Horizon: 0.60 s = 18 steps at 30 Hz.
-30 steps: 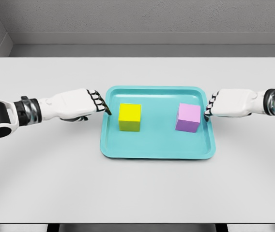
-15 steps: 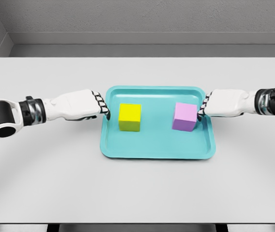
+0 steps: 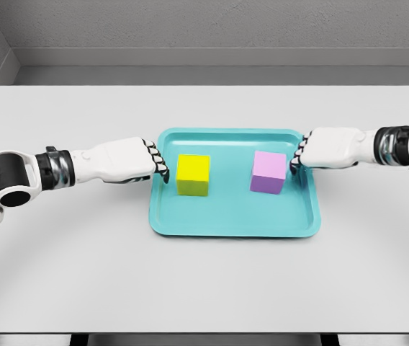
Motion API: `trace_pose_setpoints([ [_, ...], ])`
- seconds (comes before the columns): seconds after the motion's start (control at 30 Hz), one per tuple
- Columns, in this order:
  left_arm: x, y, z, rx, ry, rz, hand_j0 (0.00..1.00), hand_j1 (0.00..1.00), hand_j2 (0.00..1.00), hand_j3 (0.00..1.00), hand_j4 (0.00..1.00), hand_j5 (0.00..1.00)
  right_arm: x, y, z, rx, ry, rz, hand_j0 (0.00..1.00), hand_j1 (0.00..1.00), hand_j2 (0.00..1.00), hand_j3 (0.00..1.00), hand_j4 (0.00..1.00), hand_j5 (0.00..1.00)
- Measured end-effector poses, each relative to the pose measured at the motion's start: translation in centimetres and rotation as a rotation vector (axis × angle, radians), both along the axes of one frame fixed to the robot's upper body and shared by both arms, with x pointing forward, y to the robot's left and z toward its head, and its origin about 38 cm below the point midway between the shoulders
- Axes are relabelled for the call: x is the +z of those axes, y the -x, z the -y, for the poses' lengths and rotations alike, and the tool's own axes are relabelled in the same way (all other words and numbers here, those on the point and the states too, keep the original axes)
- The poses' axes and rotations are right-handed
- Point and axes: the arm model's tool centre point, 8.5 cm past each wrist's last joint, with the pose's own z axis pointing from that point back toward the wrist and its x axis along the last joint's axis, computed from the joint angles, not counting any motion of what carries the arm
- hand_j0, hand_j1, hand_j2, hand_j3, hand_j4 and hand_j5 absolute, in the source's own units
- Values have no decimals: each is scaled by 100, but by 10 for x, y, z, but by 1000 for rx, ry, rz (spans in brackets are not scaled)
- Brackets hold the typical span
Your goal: Push two cubes
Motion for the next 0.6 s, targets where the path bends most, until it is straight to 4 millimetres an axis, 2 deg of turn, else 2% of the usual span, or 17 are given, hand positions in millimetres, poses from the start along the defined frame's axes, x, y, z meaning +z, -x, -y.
trace_pose_setpoints([
  [0.23, 2, 1, 7, -14, 11, 5, 56, 56, 56, 56, 56, 56, -3, -6, 1, -19, -5, -6, 65, 65, 65, 65, 65, 65],
  [0.6, 7, 6, 17, -44, 24, 20, 56, 56, 56, 56, 56, 56, -4, -11, -26, 23, -38, 0, 65, 65, 65, 65, 65, 65],
])
